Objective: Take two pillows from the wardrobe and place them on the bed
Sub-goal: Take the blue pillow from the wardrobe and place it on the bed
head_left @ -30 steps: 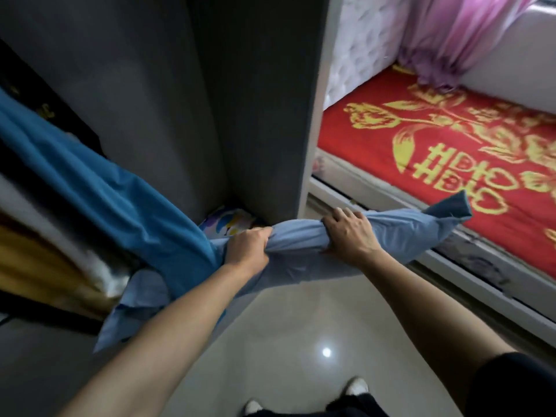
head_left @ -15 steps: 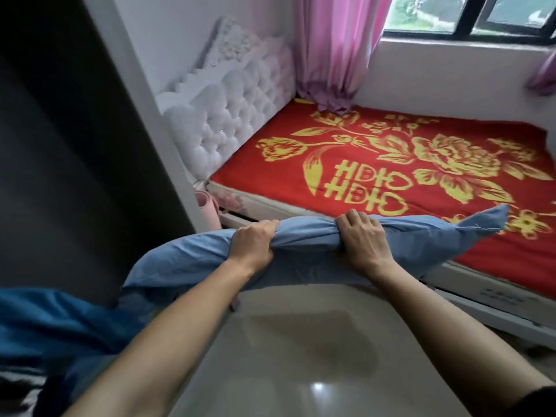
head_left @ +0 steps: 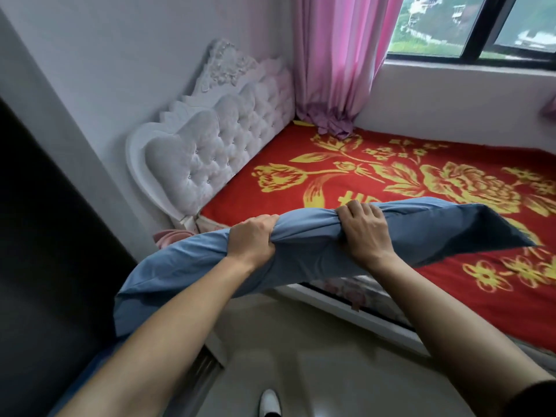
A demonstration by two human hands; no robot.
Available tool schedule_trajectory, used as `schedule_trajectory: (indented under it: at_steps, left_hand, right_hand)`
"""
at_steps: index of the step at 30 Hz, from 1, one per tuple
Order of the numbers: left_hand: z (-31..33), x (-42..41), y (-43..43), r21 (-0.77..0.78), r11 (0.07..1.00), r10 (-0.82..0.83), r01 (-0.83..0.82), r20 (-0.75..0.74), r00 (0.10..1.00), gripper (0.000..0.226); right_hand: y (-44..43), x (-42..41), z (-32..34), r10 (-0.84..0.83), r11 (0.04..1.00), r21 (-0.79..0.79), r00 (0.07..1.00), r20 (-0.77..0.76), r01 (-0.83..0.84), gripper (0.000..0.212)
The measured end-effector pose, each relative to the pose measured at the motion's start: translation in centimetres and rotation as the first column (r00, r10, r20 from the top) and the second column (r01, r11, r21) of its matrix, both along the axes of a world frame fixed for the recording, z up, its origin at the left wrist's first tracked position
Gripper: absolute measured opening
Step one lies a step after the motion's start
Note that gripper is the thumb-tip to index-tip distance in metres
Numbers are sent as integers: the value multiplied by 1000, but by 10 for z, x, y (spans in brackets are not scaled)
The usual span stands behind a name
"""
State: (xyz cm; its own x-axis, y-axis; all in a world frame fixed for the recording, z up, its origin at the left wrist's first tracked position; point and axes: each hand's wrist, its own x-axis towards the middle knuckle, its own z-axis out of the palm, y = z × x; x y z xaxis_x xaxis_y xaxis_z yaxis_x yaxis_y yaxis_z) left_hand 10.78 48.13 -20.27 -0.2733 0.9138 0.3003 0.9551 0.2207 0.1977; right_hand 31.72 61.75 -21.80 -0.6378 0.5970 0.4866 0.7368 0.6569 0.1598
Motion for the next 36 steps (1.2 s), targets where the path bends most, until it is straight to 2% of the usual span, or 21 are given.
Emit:
schedule_trajectory:
  at_steps: [7, 13, 19, 24, 27, 33, 36]
  left_hand:
    - [11, -86, 105, -1, 1000, 3, -3, 39, 999, 37]
    - [12, -141, 200, 38, 999, -9, 6, 91, 996, 52]
    - [-4, -182, 307, 15, 1000, -22, 21, 48, 999, 53]
    - [-5, -212, 402, -49, 999, 20, -18, 42, 999, 43]
    - [-8, -236, 449, -72, 996, 57, -53, 54, 997, 51]
    - [-17, -285, 509, -100, 986, 143, -132, 121, 982, 63]
    - [-27, -316, 539, -119, 984, 150, -134, 137, 979, 59]
  right_hand:
    - [112, -93, 13, 5, 999, 49, 1000, 14, -6, 21]
    - [196, -143, 18, -4, 999, 46, 1000, -2, 4, 26]
    - [294, -181, -6, -21, 999, -25, 999, -43, 20, 38]
    - [387, -218, -21, -53, 982, -184, 998, -17, 49, 47]
    - [436, -247, -23, -37, 975, -217, 999, 5, 37, 53]
    - [498, -305, -33, -38, 969, -243, 999, -5, 36, 52]
    - [524, -337, -39, -76, 952, -295, 997, 19, 78, 51]
